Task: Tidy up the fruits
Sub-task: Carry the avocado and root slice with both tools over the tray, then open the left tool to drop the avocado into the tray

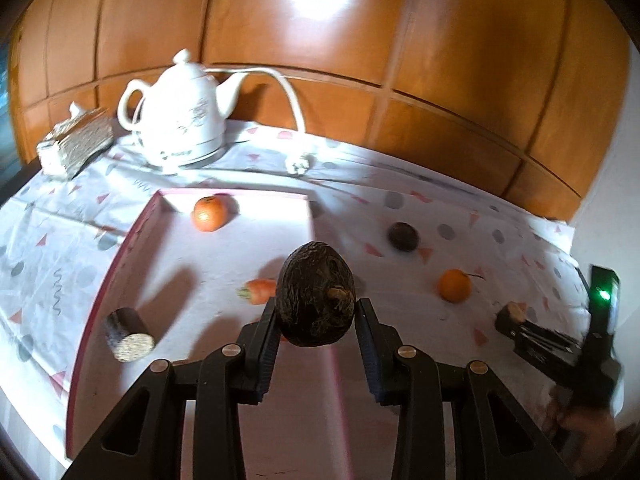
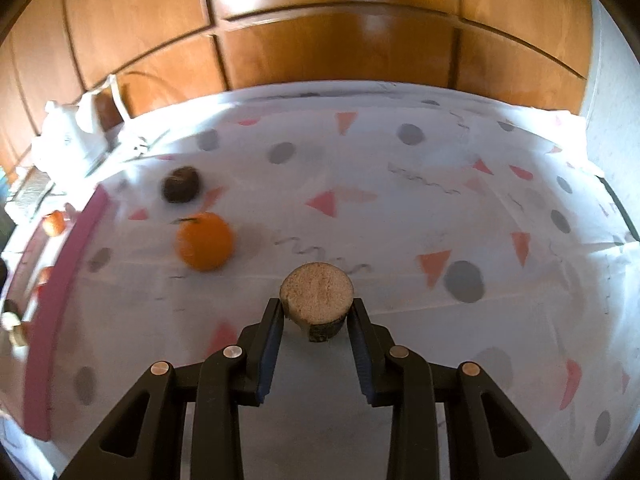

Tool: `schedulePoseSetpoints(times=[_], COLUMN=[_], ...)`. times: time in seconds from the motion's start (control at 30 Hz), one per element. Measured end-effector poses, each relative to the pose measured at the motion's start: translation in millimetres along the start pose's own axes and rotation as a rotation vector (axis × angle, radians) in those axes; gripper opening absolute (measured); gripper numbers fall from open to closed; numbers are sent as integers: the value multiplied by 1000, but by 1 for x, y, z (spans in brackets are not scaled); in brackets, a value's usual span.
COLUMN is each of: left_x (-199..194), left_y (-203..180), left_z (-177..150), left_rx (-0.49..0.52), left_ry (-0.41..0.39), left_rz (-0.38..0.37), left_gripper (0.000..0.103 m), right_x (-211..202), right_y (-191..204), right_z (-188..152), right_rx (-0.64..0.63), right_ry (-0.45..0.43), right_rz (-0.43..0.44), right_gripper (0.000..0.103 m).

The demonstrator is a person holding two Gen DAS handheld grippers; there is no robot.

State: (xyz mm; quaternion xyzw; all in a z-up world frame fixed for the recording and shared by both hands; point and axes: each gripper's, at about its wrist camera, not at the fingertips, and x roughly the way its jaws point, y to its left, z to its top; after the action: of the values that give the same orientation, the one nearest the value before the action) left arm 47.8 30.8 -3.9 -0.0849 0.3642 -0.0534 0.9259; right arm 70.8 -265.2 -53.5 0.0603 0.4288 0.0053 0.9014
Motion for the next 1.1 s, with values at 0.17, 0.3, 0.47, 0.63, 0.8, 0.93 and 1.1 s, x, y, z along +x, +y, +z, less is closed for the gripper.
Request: schedulePoseSetpoints(times=[0.17, 0.3, 0.47, 0.63, 0.8, 0.93, 1.1], left_x=[2, 5, 10, 13, 13, 11, 0], left_y=[27, 42, 49, 56, 68, 74, 75], left_z=[8, 17, 21, 23, 7, -1, 0], left_rx=[-53, -68, -56, -77, -94, -109, -114], left_ry=[-4, -10, -17, -14, 15, 19, -14], left_rz=[45, 102, 116, 118, 153, 193, 228], left_gripper=[37, 23, 16, 16, 16, 16, 16], right_x=[-13, -22, -29, -29, -32, -38, -44], right_y=[32, 63, 99, 117, 130, 144, 170], right_z=[-1, -1, -7, -10, -12, -16, -15], right_rx=[-43, -97, -180, -196, -205, -223, -272], right_ry=[-14, -26, -24, -9, 0, 10, 11], right_rz=[100, 190, 266, 315, 365, 418, 485], right_gripper=[33, 33, 33, 33, 33, 33, 33])
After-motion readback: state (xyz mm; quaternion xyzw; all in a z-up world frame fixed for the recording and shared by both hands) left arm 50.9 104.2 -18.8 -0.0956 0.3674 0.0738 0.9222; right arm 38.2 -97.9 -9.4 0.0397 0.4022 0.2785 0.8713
